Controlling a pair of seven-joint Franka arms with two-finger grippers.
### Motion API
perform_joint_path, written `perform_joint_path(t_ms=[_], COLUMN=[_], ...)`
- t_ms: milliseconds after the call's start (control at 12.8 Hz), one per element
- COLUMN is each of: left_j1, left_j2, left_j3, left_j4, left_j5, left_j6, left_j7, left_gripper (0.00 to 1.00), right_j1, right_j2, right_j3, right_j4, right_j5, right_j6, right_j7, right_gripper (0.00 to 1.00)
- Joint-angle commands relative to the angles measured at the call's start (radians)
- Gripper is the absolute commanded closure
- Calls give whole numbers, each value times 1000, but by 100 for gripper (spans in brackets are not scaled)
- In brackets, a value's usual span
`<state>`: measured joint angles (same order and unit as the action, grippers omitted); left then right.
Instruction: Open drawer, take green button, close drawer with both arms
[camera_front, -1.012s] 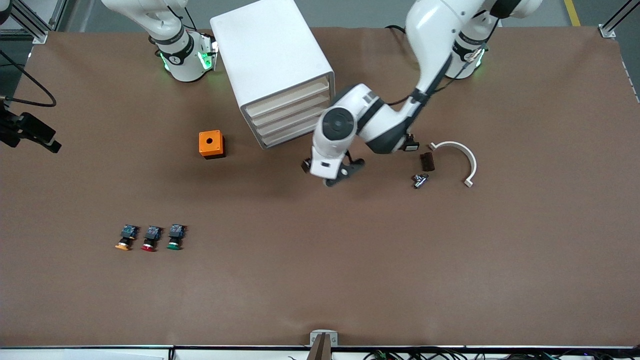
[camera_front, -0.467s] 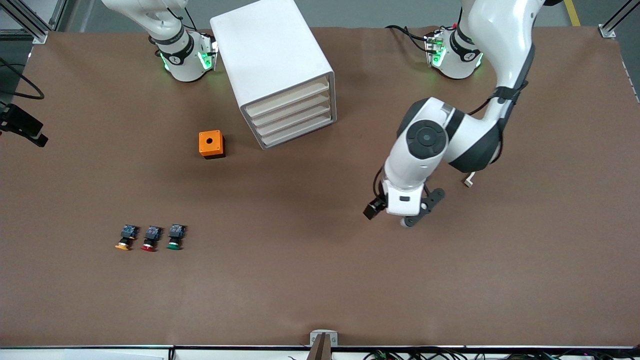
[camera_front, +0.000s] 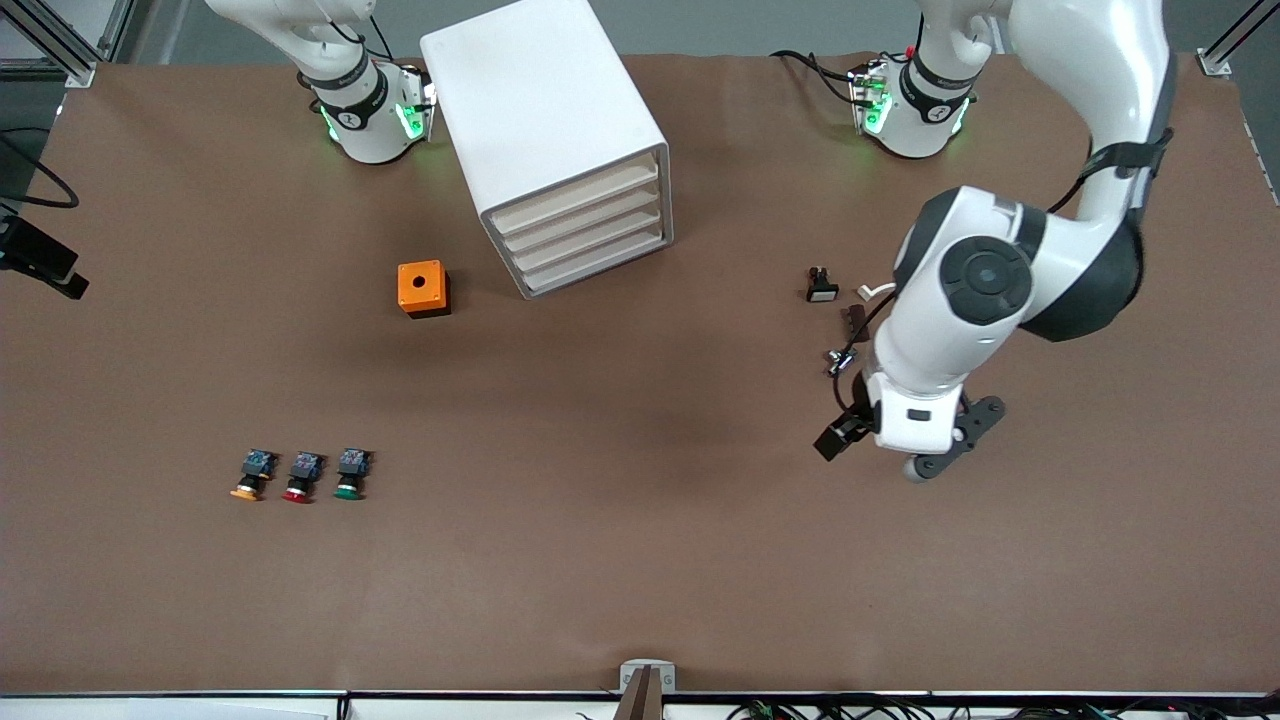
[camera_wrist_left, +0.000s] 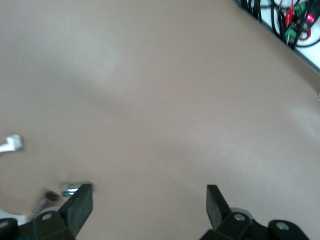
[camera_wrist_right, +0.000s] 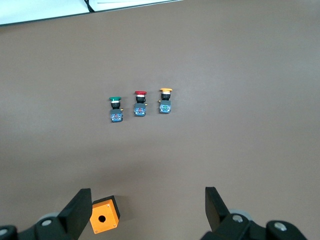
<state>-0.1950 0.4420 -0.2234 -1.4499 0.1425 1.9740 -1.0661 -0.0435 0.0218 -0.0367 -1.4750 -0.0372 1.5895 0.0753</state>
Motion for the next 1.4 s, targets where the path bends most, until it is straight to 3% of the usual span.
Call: perform_joint_path(t_ms=[0, 467, 1090, 1246, 1324], left_j1=[54, 146, 210, 238, 236], left_j2=[-71, -196, -330, -370, -422], left_j3=[-8, -8, -16, 4, 33], left_j4=[-1, 19, 13, -9, -70], left_j5=[22, 19, -9, -58, -70], left_j6=[-76, -234, -406, -423, -419], left_j7=[104, 369, 553, 703, 771], left_gripper=[0, 0, 0, 0, 0], right_j1=[-26, -35, -36, -35, -35], right_j2=[7, -5, -26, -40, -40], right_j3=[24, 24, 24, 24, 24], right_j4=[27, 3, -41, -47, -47], right_j5=[-21, -6, 2, 13, 13], right_j6=[-22, -59, -39, -39, -42], right_j7=[8, 9, -3, -5, -5], right_gripper=[0, 0, 0, 0, 0])
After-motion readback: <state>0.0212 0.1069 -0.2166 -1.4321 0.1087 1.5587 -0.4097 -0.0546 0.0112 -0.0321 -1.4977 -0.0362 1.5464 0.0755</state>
